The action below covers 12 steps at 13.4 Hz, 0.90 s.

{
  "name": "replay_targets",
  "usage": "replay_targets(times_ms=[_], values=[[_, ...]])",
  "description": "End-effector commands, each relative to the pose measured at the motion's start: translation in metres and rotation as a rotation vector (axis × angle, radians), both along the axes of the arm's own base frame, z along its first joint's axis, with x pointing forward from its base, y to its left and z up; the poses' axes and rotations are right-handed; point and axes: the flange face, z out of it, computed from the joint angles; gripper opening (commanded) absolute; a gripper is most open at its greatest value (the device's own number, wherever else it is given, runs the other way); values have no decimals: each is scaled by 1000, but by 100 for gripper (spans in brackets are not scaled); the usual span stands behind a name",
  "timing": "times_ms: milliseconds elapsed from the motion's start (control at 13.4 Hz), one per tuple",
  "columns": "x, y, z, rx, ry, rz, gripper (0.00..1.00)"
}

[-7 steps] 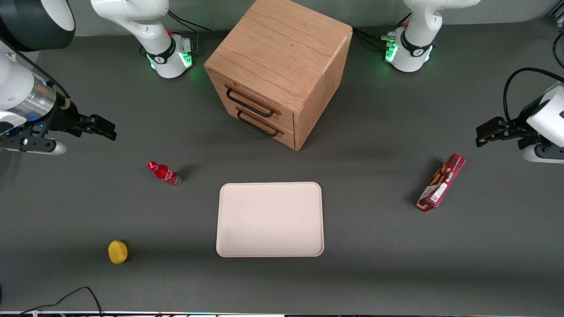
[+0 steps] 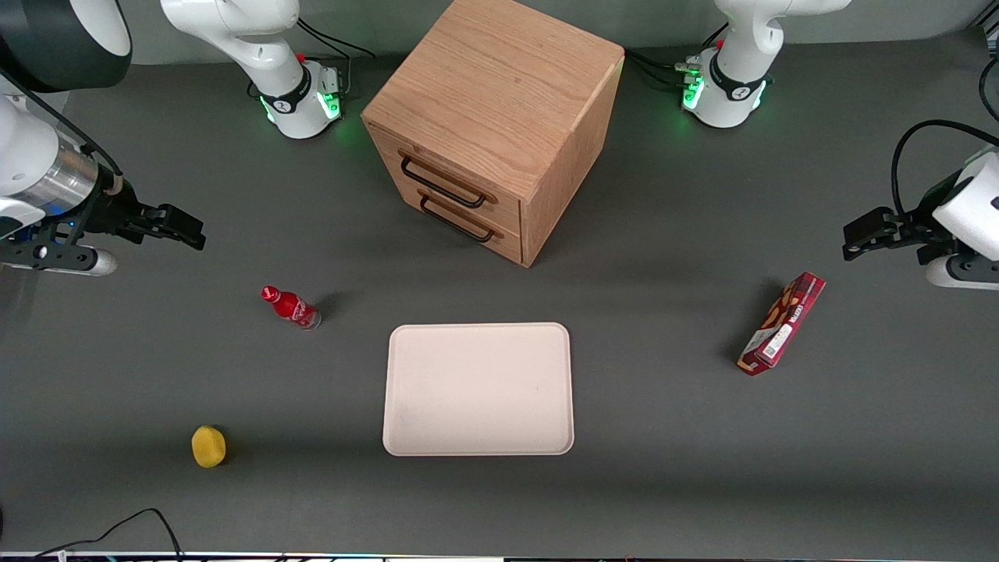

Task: Open upper drawer
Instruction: 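Move the right gripper toward the upper drawer's black handle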

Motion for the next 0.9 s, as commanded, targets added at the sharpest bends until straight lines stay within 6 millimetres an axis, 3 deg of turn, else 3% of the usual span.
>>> replay_targets(times_ms=[0,299,373,672,821], values=[[-4,8,16,2,-9,31,100],[-29,101,54,20,-6,187,100],[-40,128,58,61,6,216,100],[-69,193,68,216,42,334,100],[-95,241,69,256,56,471,100]])
